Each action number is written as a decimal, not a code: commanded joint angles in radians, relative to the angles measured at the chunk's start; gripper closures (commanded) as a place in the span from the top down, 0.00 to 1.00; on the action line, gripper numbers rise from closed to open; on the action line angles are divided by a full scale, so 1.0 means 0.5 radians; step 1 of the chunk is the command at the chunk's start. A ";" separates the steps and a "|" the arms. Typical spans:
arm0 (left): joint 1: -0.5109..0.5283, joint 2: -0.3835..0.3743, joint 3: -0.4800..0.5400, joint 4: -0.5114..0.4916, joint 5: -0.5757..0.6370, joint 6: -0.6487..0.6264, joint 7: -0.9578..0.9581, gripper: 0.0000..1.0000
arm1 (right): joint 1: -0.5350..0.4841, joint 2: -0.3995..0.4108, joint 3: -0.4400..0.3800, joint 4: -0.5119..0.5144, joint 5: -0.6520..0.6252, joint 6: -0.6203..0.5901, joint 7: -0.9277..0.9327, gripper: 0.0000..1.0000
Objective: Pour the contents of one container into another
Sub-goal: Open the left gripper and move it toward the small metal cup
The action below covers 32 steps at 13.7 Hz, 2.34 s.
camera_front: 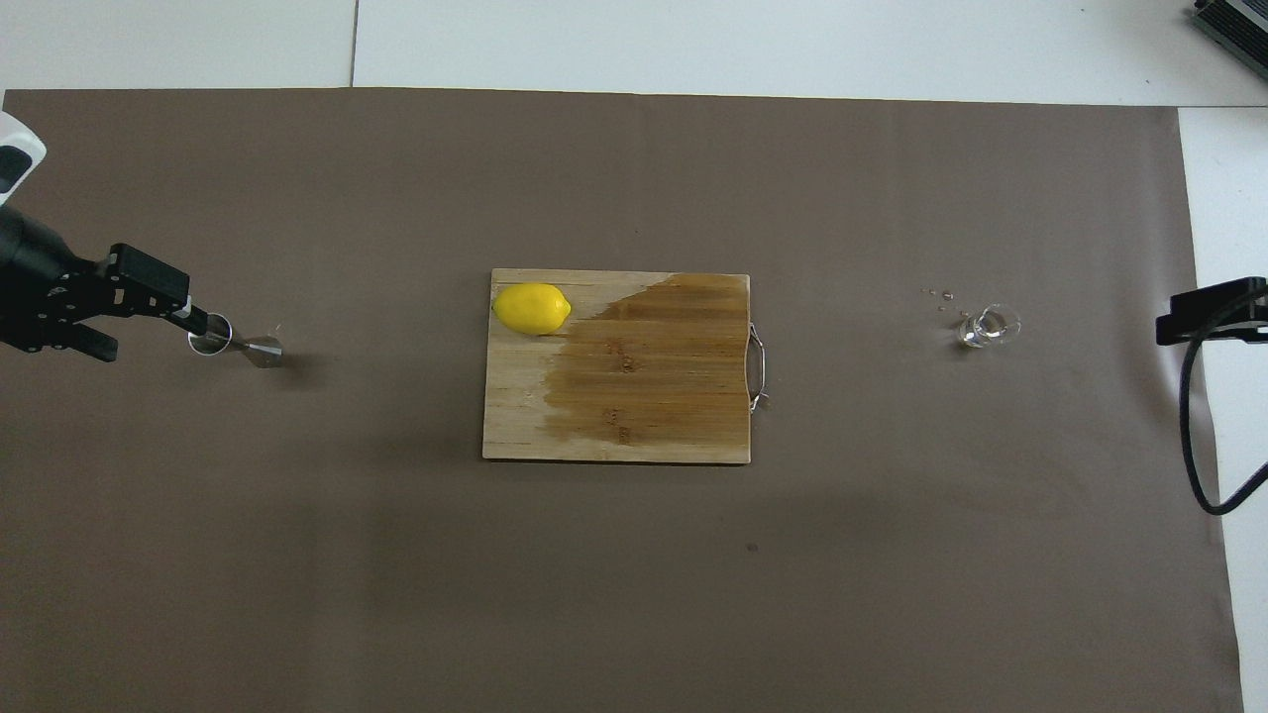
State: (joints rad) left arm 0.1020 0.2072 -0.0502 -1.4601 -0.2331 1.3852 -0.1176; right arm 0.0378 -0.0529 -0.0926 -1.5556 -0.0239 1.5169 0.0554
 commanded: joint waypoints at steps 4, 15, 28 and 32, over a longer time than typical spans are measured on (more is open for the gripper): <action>0.519 0.398 -0.438 0.327 -0.251 -0.413 -0.659 1.00 | -0.002 -0.048 0.010 -0.061 -0.014 0.031 0.006 1.00; 0.980 0.944 -0.952 0.751 -0.681 -0.605 -1.676 1.00 | -0.002 -0.051 0.010 -0.061 -0.014 0.031 0.006 1.00; 0.919 0.899 -0.406 0.359 -1.482 -0.402 -1.652 1.00 | -0.002 -0.048 0.010 -0.061 -0.014 0.031 0.003 1.00; 0.900 0.886 -0.378 0.245 -1.565 -0.338 -1.649 1.00 | -0.002 -0.048 0.010 -0.061 -0.014 0.031 0.003 1.00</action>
State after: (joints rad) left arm 0.5627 0.6902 -0.2649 -1.2689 -0.9795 1.1841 -0.9350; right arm 0.0378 -0.0529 -0.0926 -1.5556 -0.0239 1.5169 0.0554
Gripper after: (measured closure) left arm 0.000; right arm 0.000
